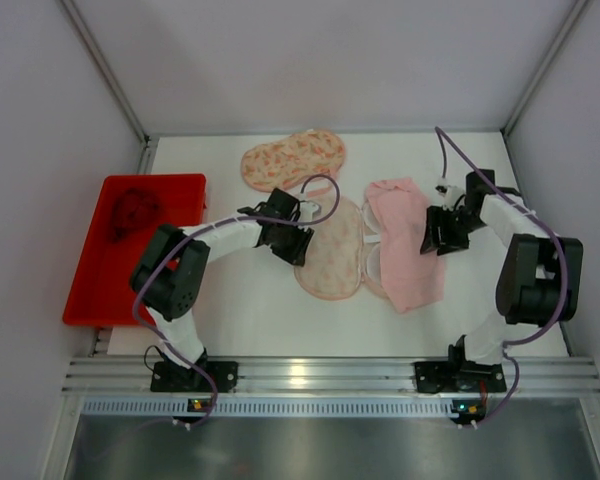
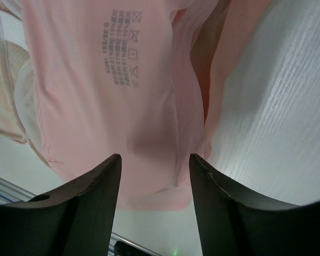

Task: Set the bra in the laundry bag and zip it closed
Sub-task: Adjust the bra in the laundry bag.

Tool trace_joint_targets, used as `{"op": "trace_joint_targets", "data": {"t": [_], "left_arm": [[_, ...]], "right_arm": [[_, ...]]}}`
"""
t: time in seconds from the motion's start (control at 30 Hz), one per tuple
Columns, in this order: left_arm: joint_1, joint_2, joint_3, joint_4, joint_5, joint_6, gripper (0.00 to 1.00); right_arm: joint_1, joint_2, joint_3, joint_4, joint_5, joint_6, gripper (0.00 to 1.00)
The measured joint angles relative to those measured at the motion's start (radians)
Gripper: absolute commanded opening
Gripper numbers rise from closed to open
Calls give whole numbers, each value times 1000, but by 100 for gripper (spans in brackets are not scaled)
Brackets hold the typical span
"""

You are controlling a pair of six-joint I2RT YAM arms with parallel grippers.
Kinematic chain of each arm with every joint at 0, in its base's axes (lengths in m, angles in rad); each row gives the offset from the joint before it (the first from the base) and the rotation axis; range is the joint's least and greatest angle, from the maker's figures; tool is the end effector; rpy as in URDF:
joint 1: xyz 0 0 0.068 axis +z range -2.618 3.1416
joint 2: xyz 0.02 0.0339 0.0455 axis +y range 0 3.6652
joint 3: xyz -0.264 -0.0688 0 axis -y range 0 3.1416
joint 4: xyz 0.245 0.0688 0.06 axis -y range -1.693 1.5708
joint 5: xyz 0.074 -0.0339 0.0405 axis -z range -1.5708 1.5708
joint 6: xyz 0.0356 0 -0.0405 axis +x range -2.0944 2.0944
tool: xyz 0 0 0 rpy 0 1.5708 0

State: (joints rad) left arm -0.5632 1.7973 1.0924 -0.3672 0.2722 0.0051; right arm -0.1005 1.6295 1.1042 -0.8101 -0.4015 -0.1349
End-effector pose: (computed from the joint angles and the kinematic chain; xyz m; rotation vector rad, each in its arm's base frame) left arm 0.2964 -0.1985 0.1626 0.8428 2.5516 -0.5419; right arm 0.3023 -0.0165 0.2023 -0.1162 2.8139 0.5299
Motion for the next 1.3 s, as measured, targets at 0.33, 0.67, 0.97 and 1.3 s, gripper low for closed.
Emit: {"op": "trace_joint_targets", "data": {"t": [0.33,0.67,0.97,1.3], "left_arm": [[-3,27,21,11,27,-30,33],[-16,29,21,16,39,-44,33],[-19,30,20,17,45,-51,33],[-21,11,-8,40,48,-50,33]], "right_arm": [[0,56,-18,31,-85,25,0],[18,56,-19,-23,-204,31,0],[29,102,-44,-27,-222,22,0],[42,159,-44,-25,-200,-25,0]]}}
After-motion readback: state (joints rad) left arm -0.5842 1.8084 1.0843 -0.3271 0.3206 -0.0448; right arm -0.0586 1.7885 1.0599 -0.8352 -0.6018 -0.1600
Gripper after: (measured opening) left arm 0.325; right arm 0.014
